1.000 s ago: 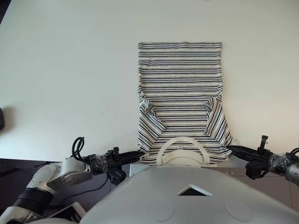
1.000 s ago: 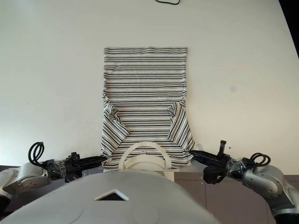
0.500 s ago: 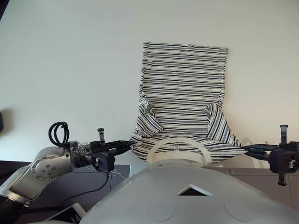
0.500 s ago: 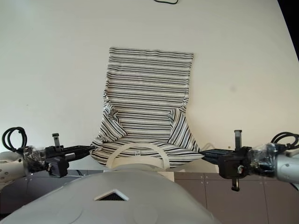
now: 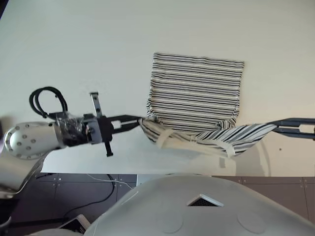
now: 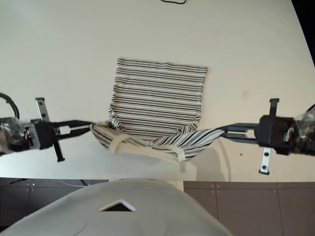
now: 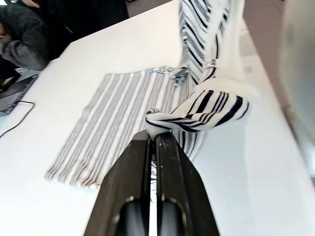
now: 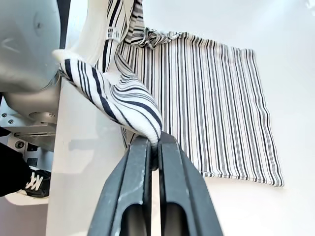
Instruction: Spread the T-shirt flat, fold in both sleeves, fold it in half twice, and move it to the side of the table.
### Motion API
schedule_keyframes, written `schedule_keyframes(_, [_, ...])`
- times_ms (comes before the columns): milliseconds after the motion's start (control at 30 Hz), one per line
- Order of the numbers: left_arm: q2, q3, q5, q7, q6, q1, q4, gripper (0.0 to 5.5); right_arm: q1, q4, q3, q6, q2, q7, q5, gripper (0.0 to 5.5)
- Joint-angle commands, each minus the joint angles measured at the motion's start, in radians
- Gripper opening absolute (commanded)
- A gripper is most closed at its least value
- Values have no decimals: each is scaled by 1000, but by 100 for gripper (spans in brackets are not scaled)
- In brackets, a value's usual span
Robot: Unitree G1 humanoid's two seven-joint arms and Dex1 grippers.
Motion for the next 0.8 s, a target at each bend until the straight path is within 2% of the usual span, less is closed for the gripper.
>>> schedule_keyframes(33, [-191, -135, 61, 57, 221, -358, 208, 10, -389, 227, 311, 113, 22, -21, -19, 15])
schedule_keyframes(133, [-323, -211, 148, 51, 288, -567, 406, 10, -660, 430, 487, 151, 121, -19, -95, 15])
schedule_keyframes(300, [-499, -266, 291, 52, 273, -810, 733, 10, -967, 763, 648, 87, 272, -18, -270, 15])
schedule_keyframes(433, [-595, -291, 391, 30, 190, -943, 984, 10, -1076, 984, 692, 18, 344, -15, -371, 15])
schedule_keyframes(600, [-735, -348, 549, 65, -9, -1051, 1375, 10, -1165, 1266, 758, -102, 484, -56, -498, 15])
schedule_keyframes(700, [-786, -366, 644, 161, -121, -1060, 1572, 62, -1221, 1433, 765, -174, 595, -180, -568, 71])
schedule_keyframes(800, [-804, -345, 691, 255, -206, -1068, 1678, 111, -1246, 1533, 740, -214, 650, -280, -598, 128])
